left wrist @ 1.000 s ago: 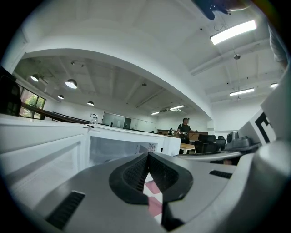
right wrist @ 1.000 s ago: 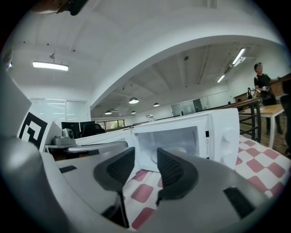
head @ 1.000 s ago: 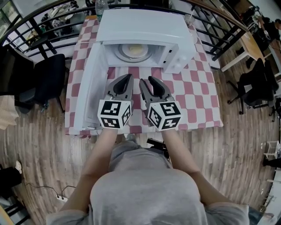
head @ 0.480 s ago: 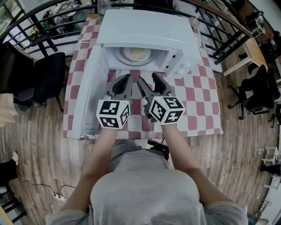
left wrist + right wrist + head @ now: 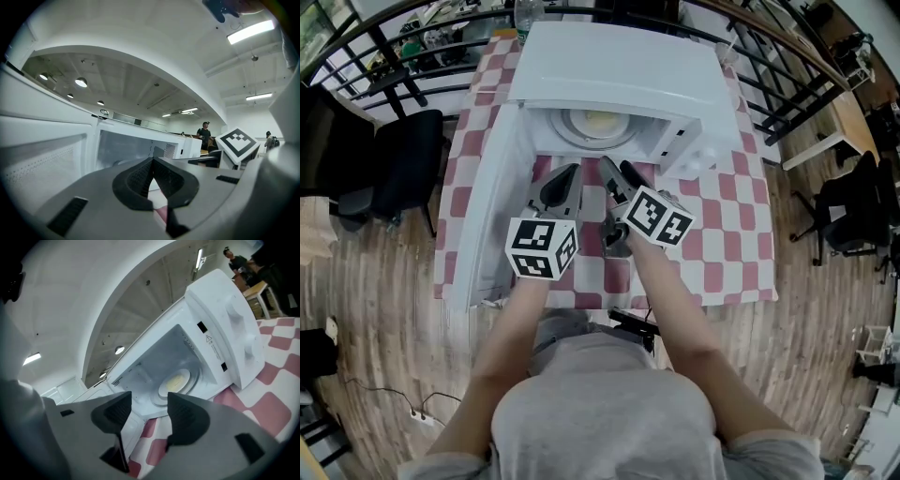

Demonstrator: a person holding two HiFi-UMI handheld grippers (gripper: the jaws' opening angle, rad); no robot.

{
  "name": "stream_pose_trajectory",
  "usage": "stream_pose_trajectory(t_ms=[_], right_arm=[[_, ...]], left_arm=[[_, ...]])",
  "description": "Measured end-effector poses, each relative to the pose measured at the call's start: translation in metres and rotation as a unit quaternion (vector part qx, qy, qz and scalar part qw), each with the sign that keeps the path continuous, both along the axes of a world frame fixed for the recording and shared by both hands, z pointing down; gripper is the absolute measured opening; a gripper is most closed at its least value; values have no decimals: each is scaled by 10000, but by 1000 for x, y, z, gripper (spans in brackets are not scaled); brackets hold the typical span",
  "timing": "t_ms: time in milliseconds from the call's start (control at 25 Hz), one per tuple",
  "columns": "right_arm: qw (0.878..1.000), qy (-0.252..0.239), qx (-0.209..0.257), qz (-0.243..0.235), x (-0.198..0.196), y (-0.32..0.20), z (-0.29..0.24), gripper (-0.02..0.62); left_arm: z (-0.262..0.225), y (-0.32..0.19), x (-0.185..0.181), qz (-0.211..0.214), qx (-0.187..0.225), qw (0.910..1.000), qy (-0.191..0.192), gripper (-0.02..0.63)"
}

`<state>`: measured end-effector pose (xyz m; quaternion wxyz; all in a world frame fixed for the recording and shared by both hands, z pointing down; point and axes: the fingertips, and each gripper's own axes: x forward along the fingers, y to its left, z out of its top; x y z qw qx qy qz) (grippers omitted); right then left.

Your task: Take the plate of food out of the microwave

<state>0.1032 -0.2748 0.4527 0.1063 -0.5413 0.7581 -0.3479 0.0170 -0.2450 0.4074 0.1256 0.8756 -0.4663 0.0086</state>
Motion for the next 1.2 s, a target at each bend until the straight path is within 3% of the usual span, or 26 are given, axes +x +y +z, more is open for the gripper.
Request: stream_pose_trajectory(t_ms=[120,240,400,560,840,1200], right_arm=[[9978,-440,-278,419,7,-12,12,158],[9911,-920,-645,708,12,-22,29,152],[9809,-1270,-1140,932,12,-35,56,238],[9608,-1852,-1605,1298,17,-51,81,302],[9245,-2621,-2125,1775,21,-78,109,330],[8875,-2880,-2723,2352,21,-97,131,345]], left_arm=[[2,-3,-3,-41,-54,10000,1,2],[3,-8,-5,-89,-91,9999,21,2],[7,-12,-7,-109,-130,9999,3,2],[12,-18,-8,-109,-184,9998,-20,2],[18,-28,-10,-90,-266,9996,-24,2],[24,-36,-14,-44,-366,9993,-69,2]])
